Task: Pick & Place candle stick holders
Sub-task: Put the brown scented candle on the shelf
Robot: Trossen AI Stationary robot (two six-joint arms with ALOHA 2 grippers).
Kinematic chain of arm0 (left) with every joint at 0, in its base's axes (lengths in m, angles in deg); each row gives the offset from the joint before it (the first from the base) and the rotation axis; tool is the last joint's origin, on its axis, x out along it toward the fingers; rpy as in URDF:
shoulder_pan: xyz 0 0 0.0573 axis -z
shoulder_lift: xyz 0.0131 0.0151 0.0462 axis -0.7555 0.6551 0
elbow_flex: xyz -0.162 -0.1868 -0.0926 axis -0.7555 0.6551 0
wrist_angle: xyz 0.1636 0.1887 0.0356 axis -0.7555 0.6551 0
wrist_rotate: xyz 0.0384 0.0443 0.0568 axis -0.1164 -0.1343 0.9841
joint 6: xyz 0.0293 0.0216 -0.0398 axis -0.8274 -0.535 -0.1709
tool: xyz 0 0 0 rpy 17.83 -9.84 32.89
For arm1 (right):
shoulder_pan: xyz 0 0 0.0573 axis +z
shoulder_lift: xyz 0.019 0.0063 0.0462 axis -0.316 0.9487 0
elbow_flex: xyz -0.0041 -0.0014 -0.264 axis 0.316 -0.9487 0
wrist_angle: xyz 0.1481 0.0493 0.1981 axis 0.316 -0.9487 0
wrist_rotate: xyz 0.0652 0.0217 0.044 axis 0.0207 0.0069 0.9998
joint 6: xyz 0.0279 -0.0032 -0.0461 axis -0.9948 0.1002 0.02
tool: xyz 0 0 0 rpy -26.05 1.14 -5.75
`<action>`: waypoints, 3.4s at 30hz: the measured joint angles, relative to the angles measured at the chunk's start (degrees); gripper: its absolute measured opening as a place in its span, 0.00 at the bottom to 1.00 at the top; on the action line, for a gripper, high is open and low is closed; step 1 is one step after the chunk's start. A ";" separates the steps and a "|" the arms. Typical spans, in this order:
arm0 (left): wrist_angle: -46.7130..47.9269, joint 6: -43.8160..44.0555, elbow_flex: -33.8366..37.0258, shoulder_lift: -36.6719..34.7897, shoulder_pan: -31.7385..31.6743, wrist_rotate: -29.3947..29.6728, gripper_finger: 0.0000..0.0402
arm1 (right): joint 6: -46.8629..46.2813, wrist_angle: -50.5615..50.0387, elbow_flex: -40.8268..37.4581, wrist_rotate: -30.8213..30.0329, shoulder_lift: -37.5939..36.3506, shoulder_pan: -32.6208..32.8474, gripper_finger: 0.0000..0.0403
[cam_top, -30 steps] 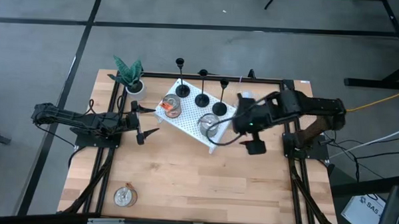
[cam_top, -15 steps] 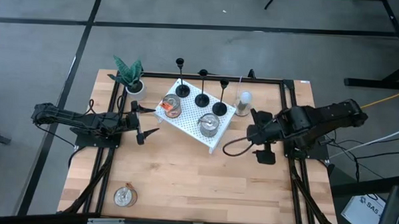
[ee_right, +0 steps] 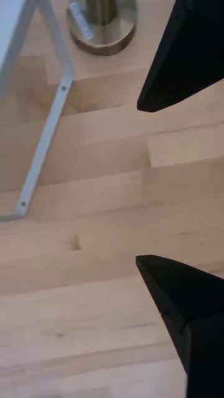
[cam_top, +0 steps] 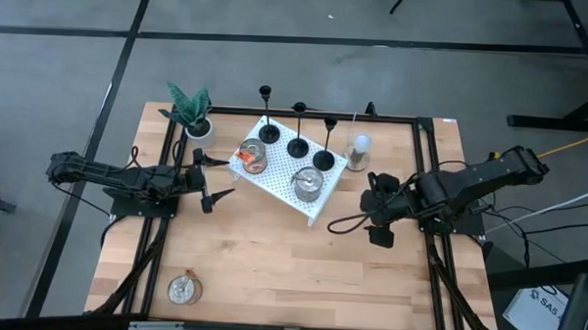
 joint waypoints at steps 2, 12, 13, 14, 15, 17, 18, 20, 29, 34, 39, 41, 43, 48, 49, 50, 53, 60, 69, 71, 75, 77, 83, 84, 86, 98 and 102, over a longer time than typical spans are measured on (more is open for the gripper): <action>-0.03 0.00 -0.01 0.00 0.00 0.00 1.00 | -0.03 2.76 -1.80 -1.03 0.00 0.00 0.99; -0.03 0.01 -0.01 -0.01 0.01 0.00 1.00 | 3.54 15.32 -8.13 -4.38 0.00 -0.02 0.99; -0.03 0.00 0.00 0.00 0.01 0.00 1.00 | 4.25 16.74 -8.58 -4.88 0.00 -0.02 0.99; -0.03 0.02 0.00 0.00 0.02 0.00 1.00 | 4.79 17.88 -8.86 -5.36 0.00 0.00 0.99; -0.03 0.00 -0.01 0.00 0.00 -0.01 1.00 | 5.32 18.70 -8.94 -5.40 0.02 0.00 0.99; -0.03 0.00 -0.02 0.00 0.02 0.00 1.00 | 7.01 20.50 -8.95 -5.56 0.05 -0.02 0.99; -0.03 0.01 -0.01 -0.01 0.00 0.00 1.00 | 8.04 21.24 -8.95 -5.56 0.07 -0.02 0.99; -0.03 0.00 0.00 -0.01 0.00 0.00 1.00 | 9.86 22.49 -8.95 -5.57 0.07 0.00 0.99; -0.03 0.00 0.00 -0.01 0.01 0.00 1.00 | 12.07 28.64 -8.95 -6.53 0.09 -0.02 0.99; -0.03 0.00 0.00 -0.02 0.00 -0.02 1.00 | 12.04 30.15 -8.95 -9.11 0.11 -0.02 0.99; -0.03 0.00 -0.02 -0.02 0.01 -0.01 1.00 | 12.32 32.87 -8.95 -11.22 0.11 -0.02 0.99; -0.03 0.00 -0.01 0.00 0.01 0.00 1.00 | 13.55 33.21 -8.95 -12.58 0.11 0.01 0.99; -0.03 0.00 -0.02 -0.02 0.02 0.00 1.00 | 13.81 33.20 -8.95 -13.84 0.11 0.46 0.99; -0.03 0.00 0.00 -0.02 0.00 0.00 1.00 | 13.79 33.26 -8.95 -19.74 0.11 3.21 0.99; -0.03 0.00 -0.02 -0.01 0.00 0.00 1.00 | 13.75 33.33 -8.95 -21.02 0.11 3.78 0.99; -0.03 0.00 -0.01 -0.02 0.00 0.00 1.00 | 13.53 33.36 -8.95 -22.27 0.11 4.35 0.99; -0.03 0.00 0.00 0.00 0.00 0.00 1.00 | 13.38 33.39 -8.97 -25.14 0.11 5.68 0.99; -0.05 0.00 -0.02 -0.02 0.00 0.00 1.00 | 15.07 45.63 -16.47 -28.15 -0.40 5.92 0.99; -0.03 0.00 0.00 0.00 0.02 -0.02 1.00 | 24.77 70.56 -28.64 -28.83 -3.62 4.18 0.99; -0.03 0.00 0.00 -0.02 0.00 0.00 1.00 | 25.77 74.82 -30.54 -27.94 -3.78 3.27 0.99; -0.03 0.00 -0.02 -0.01 0.01 0.00 1.00 | 25.81 78.90 -32.95 -26.22 -3.78 1.22 0.99; -0.03 0.00 0.00 -0.01 0.01 0.00 1.00 | 25.81 81.04 -33.94 -24.79 -3.78 0.02 0.99; -0.03 0.02 -0.02 -0.02 0.02 0.00 1.00 | 27.26 82.90 -34.93 -21.10 -3.78 -3.36 0.99; -0.03 0.00 0.00 -0.01 0.00 0.00 1.00 | 27.30 82.93 -34.93 -20.44 -3.78 -3.82 0.99; -0.03 0.00 -0.01 -0.01 0.00 0.00 1.00 | 27.24 82.96 -34.93 -19.77 -3.78 -4.74 0.99; -0.03 0.00 -0.01 -0.01 0.01 0.00 1.00 | 27.26 87.71 -34.93 -10.28 -2.02 -10.70 0.99; -0.03 0.00 -0.01 -0.02 0.01 0.00 1.00 | 27.56 90.35 -34.93 -9.27 0.37 -10.97 0.98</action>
